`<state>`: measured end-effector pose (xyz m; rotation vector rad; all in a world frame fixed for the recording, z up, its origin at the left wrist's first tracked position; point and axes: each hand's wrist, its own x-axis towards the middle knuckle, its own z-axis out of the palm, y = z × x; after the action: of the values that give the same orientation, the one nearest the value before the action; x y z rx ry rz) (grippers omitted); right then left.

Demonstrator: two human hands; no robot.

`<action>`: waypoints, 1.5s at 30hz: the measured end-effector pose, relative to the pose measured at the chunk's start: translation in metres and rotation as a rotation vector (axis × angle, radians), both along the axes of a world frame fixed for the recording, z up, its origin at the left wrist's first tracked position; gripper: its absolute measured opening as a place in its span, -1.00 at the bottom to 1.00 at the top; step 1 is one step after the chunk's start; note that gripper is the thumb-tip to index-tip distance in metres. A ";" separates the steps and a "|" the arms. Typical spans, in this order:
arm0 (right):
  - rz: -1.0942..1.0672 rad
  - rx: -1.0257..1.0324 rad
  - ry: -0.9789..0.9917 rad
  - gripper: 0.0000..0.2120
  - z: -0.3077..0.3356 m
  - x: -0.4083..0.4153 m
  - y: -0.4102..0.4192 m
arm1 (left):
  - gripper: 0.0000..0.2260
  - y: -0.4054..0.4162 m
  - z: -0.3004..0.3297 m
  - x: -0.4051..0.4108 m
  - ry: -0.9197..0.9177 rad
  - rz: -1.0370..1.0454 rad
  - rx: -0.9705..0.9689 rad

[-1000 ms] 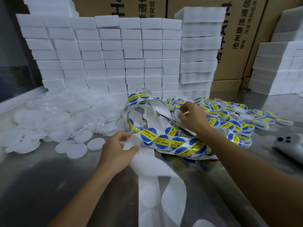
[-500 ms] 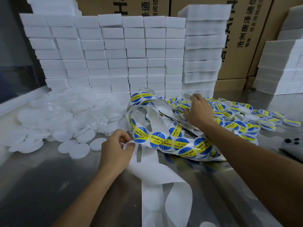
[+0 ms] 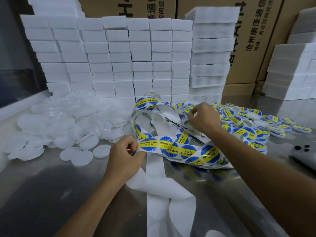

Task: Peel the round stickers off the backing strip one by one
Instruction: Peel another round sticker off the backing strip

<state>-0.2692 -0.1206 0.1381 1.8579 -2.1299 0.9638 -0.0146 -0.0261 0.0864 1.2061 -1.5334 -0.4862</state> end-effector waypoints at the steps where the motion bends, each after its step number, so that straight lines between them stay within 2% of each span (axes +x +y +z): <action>1: 0.036 -0.066 -0.026 -0.79 0.001 0.007 0.007 | -0.63 0.001 0.001 -0.001 0.032 -0.021 0.014; 3: 0.131 -0.142 -0.149 -0.81 0.002 0.023 0.024 | -0.69 0.003 0.004 -0.002 0.087 -0.068 0.015; 6: 0.291 -0.115 -0.358 -0.83 0.003 0.047 0.050 | -0.78 0.006 0.011 -0.002 0.209 -0.125 0.009; 8: 0.420 0.022 -0.499 -0.80 0.004 0.059 0.066 | -0.79 0.007 0.014 -0.002 0.333 -0.174 0.049; 11: 0.614 0.261 -0.786 -0.79 0.004 0.071 0.084 | -0.67 0.009 0.019 -0.003 0.477 -0.249 0.122; 14: 0.732 0.346 -0.939 -0.83 0.000 0.079 0.090 | -0.60 0.010 0.021 -0.006 0.567 -0.355 0.211; 19: 0.780 0.265 -1.129 -0.79 -0.015 0.081 0.093 | -0.51 0.012 0.019 -0.008 0.588 -0.495 0.321; 23: 0.779 0.119 -1.218 -0.69 -0.012 0.078 0.091 | -0.44 0.013 0.016 -0.012 0.588 -0.460 0.306; 27: 0.821 0.022 -1.151 -0.50 -0.011 0.074 0.091 | -0.67 0.015 0.015 -0.014 0.581 -0.472 0.326; 30: 0.876 0.045 -0.987 -0.28 -0.014 0.073 0.095 | -0.71 0.016 0.014 -0.016 0.580 -0.471 0.344; 33: 0.902 0.106 -0.858 -0.18 -0.014 0.073 0.100 | -0.84 0.015 0.012 -0.018 0.567 -0.438 0.347; 35: 0.889 0.105 -0.790 -0.21 -0.014 0.075 0.101 | -0.86 0.015 0.010 -0.019 0.550 -0.411 0.343; 42: 0.754 -0.069 -0.685 -0.62 -0.030 0.082 0.101 | -0.81 0.012 0.004 -0.019 0.461 -0.314 0.278; 45: 0.712 -0.150 -0.557 -0.74 -0.035 0.084 0.102 | -0.76 0.011 0.002 -0.020 0.388 -0.267 0.225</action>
<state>-0.1851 -0.0189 0.1030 2.5378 -1.5118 1.9112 -0.0341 -0.0147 0.0885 1.0016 -1.3298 -1.0304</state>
